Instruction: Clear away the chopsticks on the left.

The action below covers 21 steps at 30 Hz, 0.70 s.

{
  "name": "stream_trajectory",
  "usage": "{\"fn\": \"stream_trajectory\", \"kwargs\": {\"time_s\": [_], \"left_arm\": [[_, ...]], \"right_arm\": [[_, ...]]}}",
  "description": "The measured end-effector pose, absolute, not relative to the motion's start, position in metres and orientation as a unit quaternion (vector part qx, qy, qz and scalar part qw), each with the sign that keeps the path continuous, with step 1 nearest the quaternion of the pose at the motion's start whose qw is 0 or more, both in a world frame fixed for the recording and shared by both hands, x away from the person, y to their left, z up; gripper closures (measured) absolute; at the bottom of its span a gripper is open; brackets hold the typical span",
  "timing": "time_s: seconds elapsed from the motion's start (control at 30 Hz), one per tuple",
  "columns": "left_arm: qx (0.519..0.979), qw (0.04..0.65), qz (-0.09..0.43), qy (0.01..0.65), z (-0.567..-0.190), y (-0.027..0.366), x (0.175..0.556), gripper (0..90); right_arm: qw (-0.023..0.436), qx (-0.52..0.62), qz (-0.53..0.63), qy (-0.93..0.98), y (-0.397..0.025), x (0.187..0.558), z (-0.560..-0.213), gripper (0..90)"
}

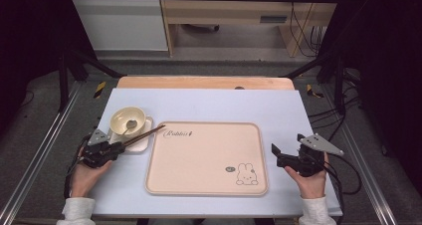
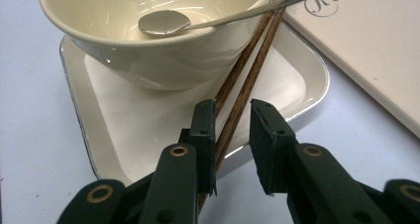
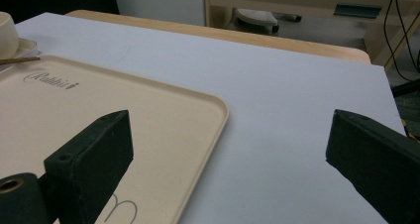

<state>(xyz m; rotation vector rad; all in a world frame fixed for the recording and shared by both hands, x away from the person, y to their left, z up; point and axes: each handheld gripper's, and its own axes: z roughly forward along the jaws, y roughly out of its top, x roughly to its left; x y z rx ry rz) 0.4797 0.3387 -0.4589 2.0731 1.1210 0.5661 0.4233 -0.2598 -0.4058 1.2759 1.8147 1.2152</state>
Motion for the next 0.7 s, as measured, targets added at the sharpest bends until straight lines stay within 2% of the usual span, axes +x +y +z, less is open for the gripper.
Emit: {"fn": "stream_trajectory", "kwargs": {"time_s": [0.33, 0.7], "left_arm": [[0.804, 0.352, 0.220, 0.425, -0.463, 0.327, 0.487, 71.8], [0.807, 0.354, 0.214, 0.421, -0.466, 0.327, 0.490, 77.2]], "right_arm": [[0.302, 0.481, 0.460, 0.683, -0.260, 0.424, -0.406, 4.5], [0.303, 0.480, 0.458, 0.684, -0.260, 0.424, -0.406, 4.5]]}}
